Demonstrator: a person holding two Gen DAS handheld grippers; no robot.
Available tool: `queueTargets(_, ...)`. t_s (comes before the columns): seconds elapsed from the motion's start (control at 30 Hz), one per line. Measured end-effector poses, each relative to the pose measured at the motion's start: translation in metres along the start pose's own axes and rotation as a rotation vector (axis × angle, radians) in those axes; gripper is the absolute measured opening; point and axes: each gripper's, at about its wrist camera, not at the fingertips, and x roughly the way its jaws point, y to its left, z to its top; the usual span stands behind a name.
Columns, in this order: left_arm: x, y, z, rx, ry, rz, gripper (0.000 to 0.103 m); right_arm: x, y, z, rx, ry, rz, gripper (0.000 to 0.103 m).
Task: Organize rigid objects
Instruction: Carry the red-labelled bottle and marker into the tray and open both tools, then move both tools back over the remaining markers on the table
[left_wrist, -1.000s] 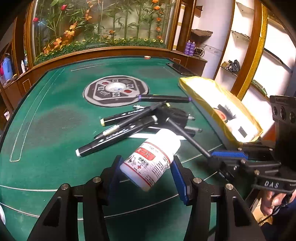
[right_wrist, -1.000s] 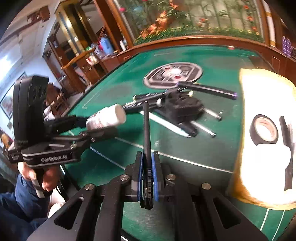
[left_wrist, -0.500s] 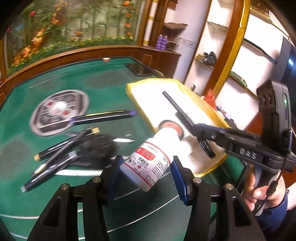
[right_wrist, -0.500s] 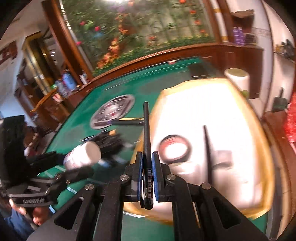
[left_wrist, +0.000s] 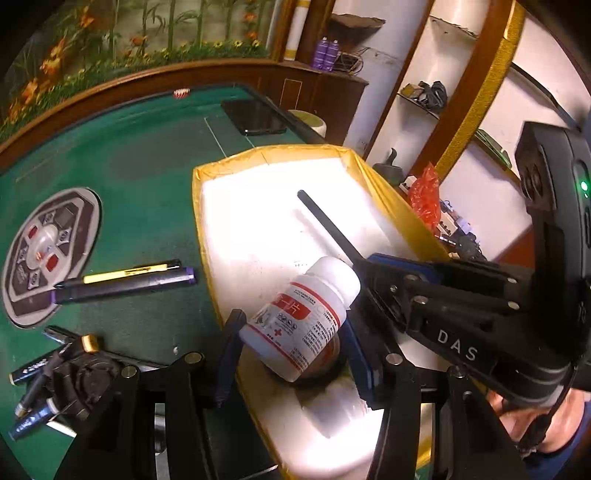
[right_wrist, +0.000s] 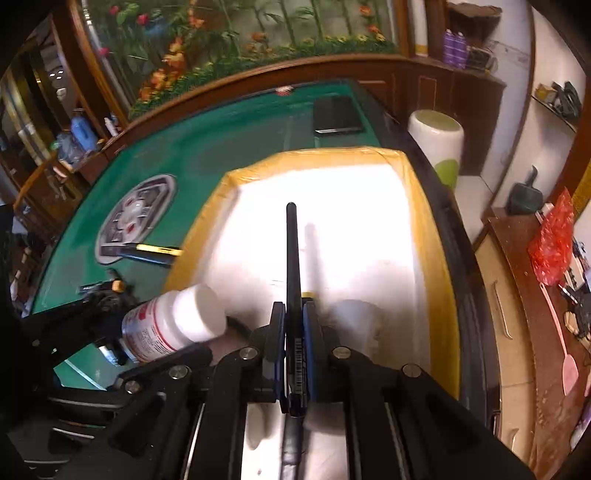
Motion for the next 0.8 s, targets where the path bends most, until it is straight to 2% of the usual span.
queueTargets(0.17, 0.004, -0.004, 0.0, 0.018, -0.023, 0.017, 0.055, 0.0, -0.007, -0.005, 0.017, 0.006, 0.006, 0.009)
queueTargets(0.27, 0.003, -0.001, 0.0, -0.002, -0.027, -0.009, 0.057, -0.003, -0.009, -0.004, 0.04, -0.004, 0.009, 0.01)
queueTargets(0.33, 0.001, 0.003, -0.001, -0.012, -0.023, -0.031, 0.062, -0.007, -0.011, -0.006, 0.048, -0.014, 0.016, 0.011)
queueTargets(0.43, -0.002, 0.006, -0.001, -0.027, -0.018, -0.068, 0.067, -0.016, -0.011, -0.008, 0.056, -0.038, 0.015, 0.019)
queueTargets(0.53, -0.013, 0.006, -0.008, -0.031, -0.016, -0.103, 0.068, -0.029, -0.009, -0.013, 0.072, -0.073, 0.028, 0.027)
queueTargets(0.67, -0.03, 0.006, -0.022, -0.016, -0.034, -0.123, 0.068, -0.046, 0.001, -0.022, 0.081, -0.129, 0.064, 0.031)
queueTargets(0.8, -0.053, 0.013, -0.036, -0.007, -0.073, -0.122, 0.071, -0.059, 0.024, -0.028, 0.058, -0.177, 0.14, 0.034)
